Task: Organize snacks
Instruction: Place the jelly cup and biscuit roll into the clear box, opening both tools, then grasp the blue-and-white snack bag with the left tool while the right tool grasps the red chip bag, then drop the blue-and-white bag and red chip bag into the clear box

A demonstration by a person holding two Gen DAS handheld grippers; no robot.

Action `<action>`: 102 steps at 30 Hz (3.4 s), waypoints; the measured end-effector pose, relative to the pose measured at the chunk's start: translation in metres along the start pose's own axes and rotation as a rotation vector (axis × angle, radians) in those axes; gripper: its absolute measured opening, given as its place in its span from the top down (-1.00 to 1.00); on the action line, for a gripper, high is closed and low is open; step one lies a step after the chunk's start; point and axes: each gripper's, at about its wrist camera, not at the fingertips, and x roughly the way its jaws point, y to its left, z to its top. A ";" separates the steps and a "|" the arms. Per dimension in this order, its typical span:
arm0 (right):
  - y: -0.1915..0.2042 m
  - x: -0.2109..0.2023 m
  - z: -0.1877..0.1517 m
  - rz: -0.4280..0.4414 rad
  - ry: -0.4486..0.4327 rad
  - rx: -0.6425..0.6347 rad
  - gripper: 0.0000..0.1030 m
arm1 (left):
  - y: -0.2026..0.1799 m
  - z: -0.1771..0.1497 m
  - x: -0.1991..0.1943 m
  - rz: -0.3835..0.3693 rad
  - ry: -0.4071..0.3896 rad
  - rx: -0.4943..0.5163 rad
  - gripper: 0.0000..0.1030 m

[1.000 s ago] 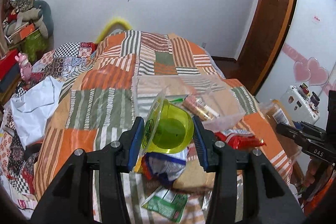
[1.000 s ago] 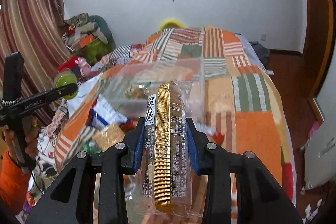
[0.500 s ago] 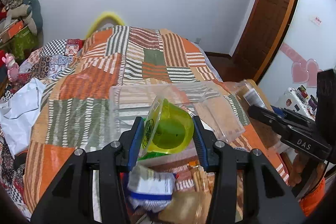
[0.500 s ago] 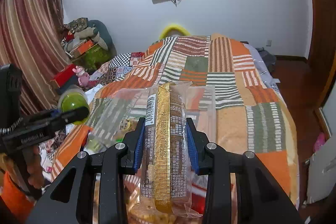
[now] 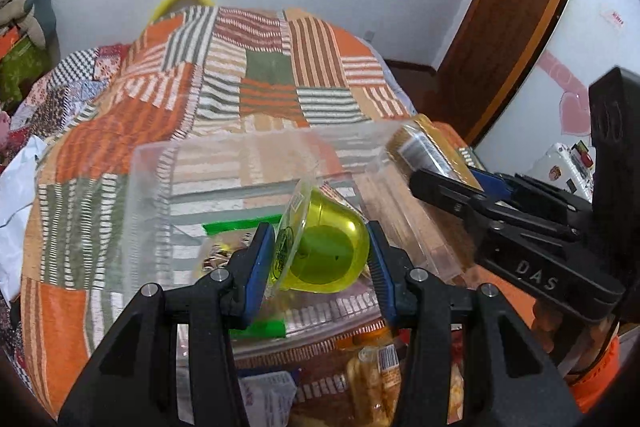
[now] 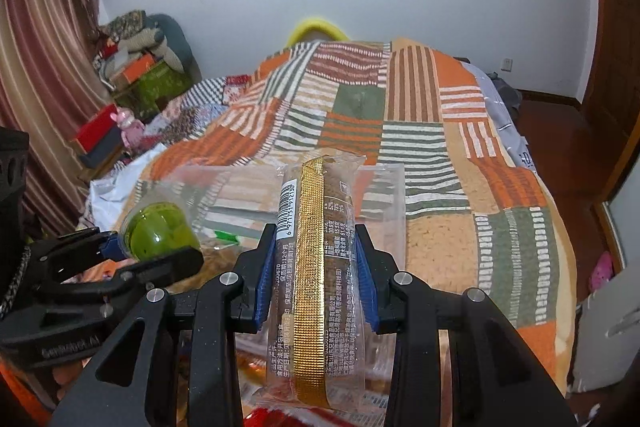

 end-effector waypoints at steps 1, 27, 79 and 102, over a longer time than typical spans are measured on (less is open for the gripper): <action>0.000 0.004 0.001 -0.005 0.014 -0.009 0.36 | 0.000 0.000 0.005 0.002 0.013 -0.001 0.11; -0.006 -0.039 -0.005 0.006 -0.030 0.003 -0.12 | -0.001 -0.002 -0.048 0.056 -0.092 0.054 -0.38; -0.018 -0.011 -0.115 -0.095 0.155 0.021 -0.49 | 0.051 -0.115 -0.041 0.077 -0.010 -0.008 -0.34; -0.004 -0.081 -0.067 -0.082 -0.078 0.012 -0.46 | 0.040 -0.060 -0.115 0.066 -0.216 -0.008 -0.33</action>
